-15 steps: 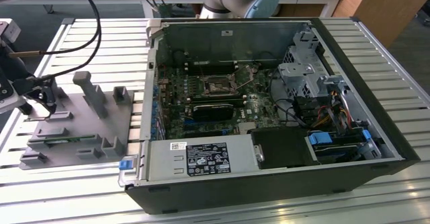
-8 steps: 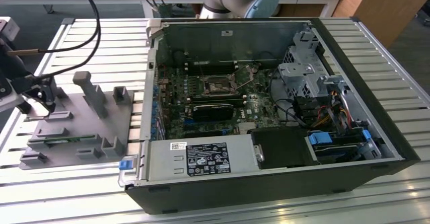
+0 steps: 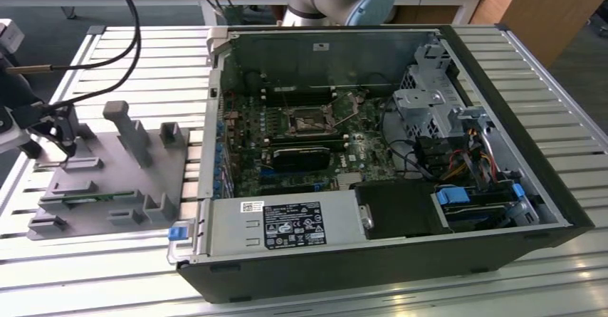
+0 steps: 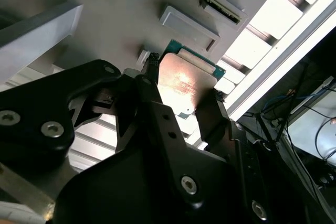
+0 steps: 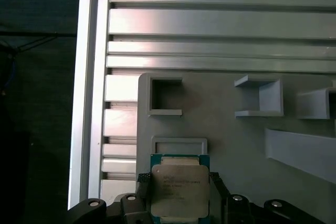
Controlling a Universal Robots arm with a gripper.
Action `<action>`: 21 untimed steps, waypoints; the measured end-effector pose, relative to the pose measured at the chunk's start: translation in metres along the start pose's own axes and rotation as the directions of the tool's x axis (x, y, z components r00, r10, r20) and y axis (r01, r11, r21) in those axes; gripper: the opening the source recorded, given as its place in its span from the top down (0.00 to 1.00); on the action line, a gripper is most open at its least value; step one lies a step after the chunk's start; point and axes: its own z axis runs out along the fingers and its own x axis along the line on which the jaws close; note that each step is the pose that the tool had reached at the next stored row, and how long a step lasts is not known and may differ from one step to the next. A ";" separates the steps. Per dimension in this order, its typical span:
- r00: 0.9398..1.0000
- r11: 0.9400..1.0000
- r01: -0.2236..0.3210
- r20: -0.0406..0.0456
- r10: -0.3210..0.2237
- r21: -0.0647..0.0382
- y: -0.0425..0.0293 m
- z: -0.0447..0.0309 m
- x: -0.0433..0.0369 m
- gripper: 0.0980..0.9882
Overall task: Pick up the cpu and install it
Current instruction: 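Pick up the cpu and move it towards the insertion slot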
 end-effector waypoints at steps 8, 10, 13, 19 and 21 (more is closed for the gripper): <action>1.000 1.000 0.000 0.000 0.000 0.000 0.0011 -0.0107 0.0002 0.51; 1.000 1.000 0.000 0.000 0.000 0.000 0.0013 -0.0130 0.0002 0.51; 1.000 1.000 0.000 0.000 0.000 0.000 0.0017 -0.0164 0.0003 0.51; 1.000 1.000 0.000 0.000 0.000 0.000 0.0025 -0.0221 0.0004 0.51; 1.000 1.000 0.000 0.000 0.000 0.000 0.0027 -0.0238 0.0004 0.51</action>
